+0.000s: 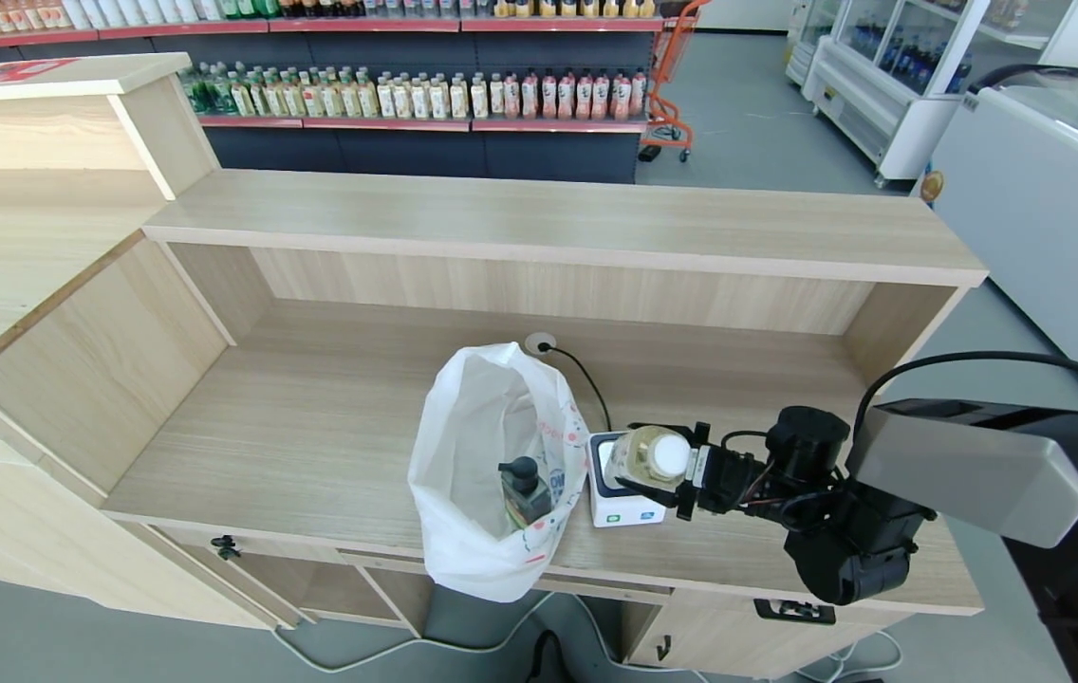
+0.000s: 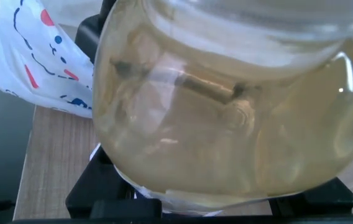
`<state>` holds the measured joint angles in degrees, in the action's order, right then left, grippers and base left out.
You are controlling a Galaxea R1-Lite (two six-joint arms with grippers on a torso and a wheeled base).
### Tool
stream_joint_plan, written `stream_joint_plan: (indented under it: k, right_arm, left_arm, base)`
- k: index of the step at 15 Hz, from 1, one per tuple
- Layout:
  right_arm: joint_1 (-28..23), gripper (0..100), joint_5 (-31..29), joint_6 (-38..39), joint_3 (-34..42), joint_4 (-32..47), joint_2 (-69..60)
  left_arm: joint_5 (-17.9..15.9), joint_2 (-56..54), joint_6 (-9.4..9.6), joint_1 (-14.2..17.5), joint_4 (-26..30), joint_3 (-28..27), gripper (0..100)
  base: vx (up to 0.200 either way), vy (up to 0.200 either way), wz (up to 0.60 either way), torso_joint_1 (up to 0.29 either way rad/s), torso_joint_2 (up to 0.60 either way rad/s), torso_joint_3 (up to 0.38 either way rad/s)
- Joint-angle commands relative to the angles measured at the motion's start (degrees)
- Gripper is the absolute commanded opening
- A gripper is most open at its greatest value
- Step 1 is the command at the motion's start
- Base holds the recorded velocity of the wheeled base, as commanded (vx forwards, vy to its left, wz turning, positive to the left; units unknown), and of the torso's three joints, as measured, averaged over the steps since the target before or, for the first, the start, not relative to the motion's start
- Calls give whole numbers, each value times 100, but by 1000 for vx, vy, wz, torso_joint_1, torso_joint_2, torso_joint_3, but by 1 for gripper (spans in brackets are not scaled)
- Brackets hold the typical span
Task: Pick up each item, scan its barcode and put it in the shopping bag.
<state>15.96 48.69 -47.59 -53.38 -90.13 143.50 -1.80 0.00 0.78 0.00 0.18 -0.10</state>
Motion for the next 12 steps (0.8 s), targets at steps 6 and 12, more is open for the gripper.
stream_joint_plan:
  k: [6, 12]
  right_arm:
    - [-40, 0, 18, 13, -550, 12, 223]
    - [-58, 0, -9, 136, -383, 12, -102]
  left_arm:
    - [5, 9, 1, 0, -1, -8, 0]
    - [-4, 9, 1, 0, -1, -8, 0]
  base:
    - [0, 0, 0, 0, 0, 0]
    - [0, 0, 0, 0, 0, 0]
